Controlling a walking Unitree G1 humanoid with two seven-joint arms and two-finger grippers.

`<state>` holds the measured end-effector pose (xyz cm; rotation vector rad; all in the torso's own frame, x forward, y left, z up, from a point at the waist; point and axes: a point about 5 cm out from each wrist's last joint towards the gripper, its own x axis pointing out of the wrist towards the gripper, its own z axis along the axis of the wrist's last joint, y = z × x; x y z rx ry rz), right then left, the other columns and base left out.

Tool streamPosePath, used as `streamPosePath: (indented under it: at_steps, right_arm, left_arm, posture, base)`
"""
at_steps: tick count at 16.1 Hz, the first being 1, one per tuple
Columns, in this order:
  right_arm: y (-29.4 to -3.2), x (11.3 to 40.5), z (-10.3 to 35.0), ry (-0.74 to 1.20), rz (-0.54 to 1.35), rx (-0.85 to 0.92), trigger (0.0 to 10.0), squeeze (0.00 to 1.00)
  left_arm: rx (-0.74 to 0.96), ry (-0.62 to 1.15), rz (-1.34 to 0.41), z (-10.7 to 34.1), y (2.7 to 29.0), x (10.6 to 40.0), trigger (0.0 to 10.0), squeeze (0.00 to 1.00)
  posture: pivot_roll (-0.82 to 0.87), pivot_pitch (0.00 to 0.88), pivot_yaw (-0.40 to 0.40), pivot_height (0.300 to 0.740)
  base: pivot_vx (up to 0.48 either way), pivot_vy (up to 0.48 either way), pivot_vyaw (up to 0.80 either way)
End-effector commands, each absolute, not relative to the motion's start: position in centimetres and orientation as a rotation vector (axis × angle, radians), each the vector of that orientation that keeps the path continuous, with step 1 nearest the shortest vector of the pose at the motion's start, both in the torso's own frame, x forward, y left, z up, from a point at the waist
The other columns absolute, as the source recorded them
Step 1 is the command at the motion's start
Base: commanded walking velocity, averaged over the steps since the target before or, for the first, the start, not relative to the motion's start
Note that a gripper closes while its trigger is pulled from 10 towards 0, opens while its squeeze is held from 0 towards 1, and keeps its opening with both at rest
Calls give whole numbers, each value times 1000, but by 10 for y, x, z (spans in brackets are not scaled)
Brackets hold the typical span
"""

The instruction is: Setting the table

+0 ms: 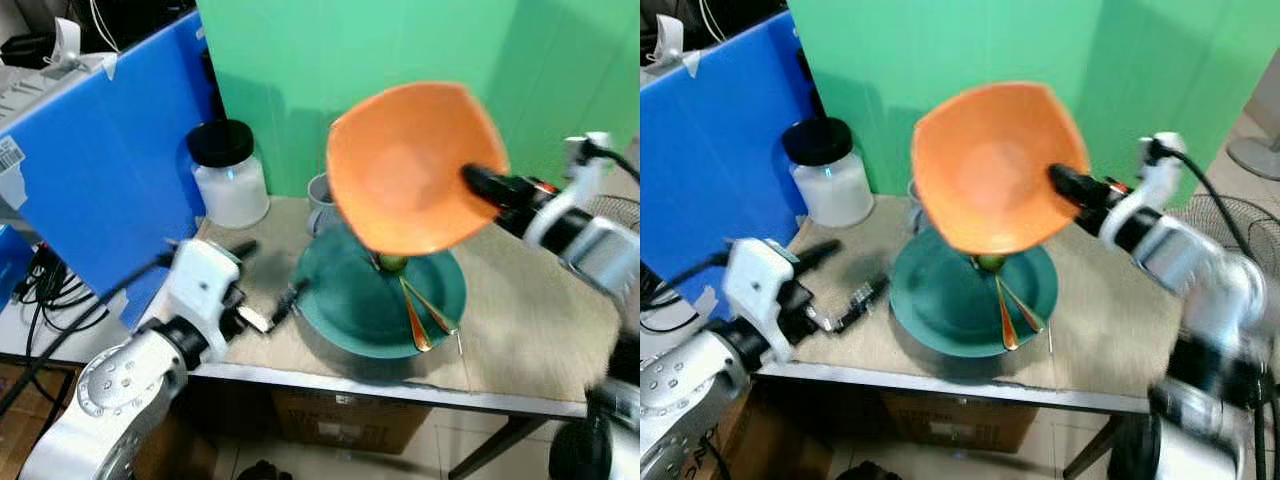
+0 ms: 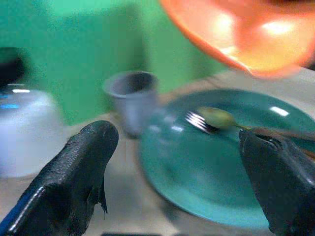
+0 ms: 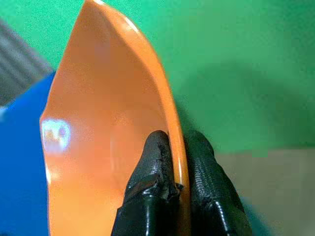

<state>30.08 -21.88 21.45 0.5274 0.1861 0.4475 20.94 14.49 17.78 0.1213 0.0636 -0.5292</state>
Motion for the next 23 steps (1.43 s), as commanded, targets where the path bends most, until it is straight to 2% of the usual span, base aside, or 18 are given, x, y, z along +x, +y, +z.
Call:
streamPosePath:
  at_steps: [1, 5, 7, 10, 13, 14, 20, 23]
  right_arm:
    - [-204, 291, 231, 84, 449, 438, 10000, 0]
    - [-178, 268, 227, -22, 387, 422, 10000, 0]
    - [-169, 260, 222, -51, 352, 468, 10000, 0]
    - [-161, 254, 219, -60, 288, 415, 10000, 0]
    - [-154, 253, 219, -75, 274, 435, 10000, 0]
    - [-152, 254, 220, -75, 279, 413, 10000, 0]
    - [-149, 259, 220, -88, 273, 331, 10000, 0]
    - [-149, 262, 220, -85, 266, 276, 10000, 0]
  left_arm:
    - [155, 7, -431, 183, 148, 215, 10000, 0]
    - [183, -63, -333, 184, 142, 224, 10000, 0]
    - [138, -88, -295, 184, 138, 225, 10000, 0]
    - [103, -108, -178, 182, 141, 227, 10000, 0]
    - [132, -140, -118, 186, 147, 227, 10000, 0]
    - [134, -142, -115, 187, 148, 227, 10000, 0]
    - [135, -152, -101, 187, 145, 226, 10000, 0]
    - [134, -154, -89, 187, 144, 227, 10000, 0]
  posture:
    - [-88, 0, 68, 740]
    - [-116, 0, 91, 740]
    - [-112, 0, 88, 740]
    - [-101, 0, 75, 740]
    - [-101, 0, 75, 740]
    - [-78, 0, 52, 740]
    - [-82, 0, 51, 740]
    - [-85, 0, 44, 740]
  base:
    - [0, 0, -463]
    - [0, 0, -769]
    - [0, 0, -781]
    - [0, 0, -788]
    - [0, 0, -796]
    - [0, 0, -800]
    - [0, 0, -800]
    - [0, -269, -800]
